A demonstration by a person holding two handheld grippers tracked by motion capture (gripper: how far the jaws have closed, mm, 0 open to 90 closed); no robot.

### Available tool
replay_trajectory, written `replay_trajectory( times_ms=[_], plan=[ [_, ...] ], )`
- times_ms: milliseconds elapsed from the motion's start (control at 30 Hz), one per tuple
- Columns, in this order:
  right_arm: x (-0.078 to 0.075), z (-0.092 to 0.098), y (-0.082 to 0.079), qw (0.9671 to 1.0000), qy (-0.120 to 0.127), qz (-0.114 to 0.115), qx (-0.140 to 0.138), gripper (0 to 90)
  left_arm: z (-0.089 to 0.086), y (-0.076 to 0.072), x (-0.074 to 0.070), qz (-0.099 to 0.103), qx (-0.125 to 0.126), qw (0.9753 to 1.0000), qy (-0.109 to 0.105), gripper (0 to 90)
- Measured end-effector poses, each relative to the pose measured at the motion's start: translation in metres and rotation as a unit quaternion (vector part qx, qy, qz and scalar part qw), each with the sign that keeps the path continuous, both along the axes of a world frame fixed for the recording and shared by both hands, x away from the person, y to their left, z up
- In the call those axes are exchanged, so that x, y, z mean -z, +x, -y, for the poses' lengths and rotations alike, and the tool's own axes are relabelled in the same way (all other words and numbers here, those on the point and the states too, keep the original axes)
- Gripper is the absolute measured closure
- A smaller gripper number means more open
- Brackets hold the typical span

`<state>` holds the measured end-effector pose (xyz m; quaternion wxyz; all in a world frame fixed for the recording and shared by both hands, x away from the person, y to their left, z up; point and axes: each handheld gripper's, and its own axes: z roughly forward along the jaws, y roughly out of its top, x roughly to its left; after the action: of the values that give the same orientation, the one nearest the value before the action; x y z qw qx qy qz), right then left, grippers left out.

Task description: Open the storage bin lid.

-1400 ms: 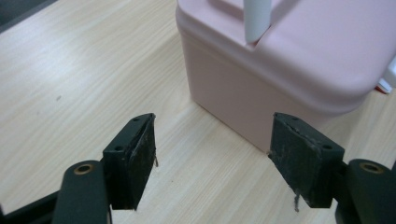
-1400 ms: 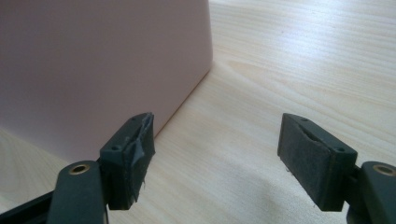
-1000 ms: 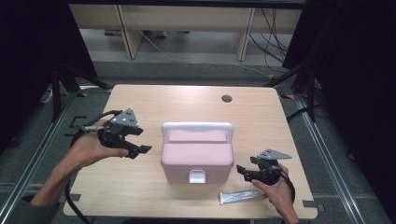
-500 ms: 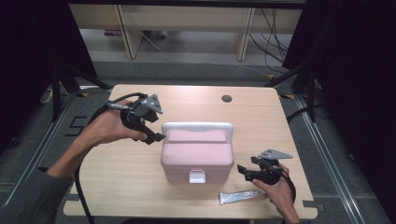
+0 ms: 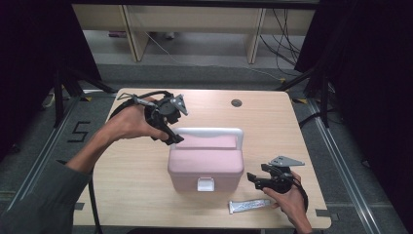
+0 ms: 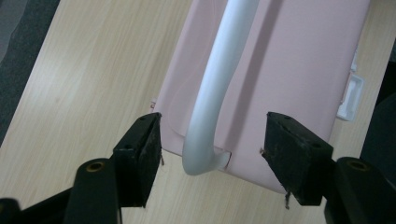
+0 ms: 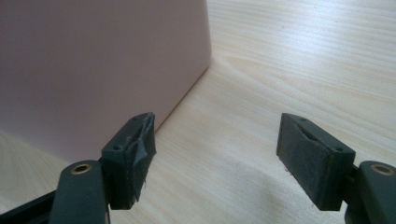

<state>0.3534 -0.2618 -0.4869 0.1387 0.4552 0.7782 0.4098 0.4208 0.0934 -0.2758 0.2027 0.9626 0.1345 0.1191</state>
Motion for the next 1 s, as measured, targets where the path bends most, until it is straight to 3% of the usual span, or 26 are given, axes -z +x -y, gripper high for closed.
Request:
replay_trajectory(
  times_ms=[367,533,1000],
  plan=[
    [0.000,0.000,0.000,1.0000,0.003,-0.007,0.000,29.5,0.020,0.014,0.010,-0.018,0.024,0.9987,0.041,46.4],
    [0.000,0.001,0.000,1.0000,0.003,0.000,0.000,29.6,0.027,0.018,0.012,-0.025,0.043,0.9962,0.071,53.6],
    [0.000,0.001,0.000,1.0000,0.004,-0.004,0.000,29.8,0.038,0.024,0.019,-0.047,0.061,0.9909,0.111,67.3]
  ],
)
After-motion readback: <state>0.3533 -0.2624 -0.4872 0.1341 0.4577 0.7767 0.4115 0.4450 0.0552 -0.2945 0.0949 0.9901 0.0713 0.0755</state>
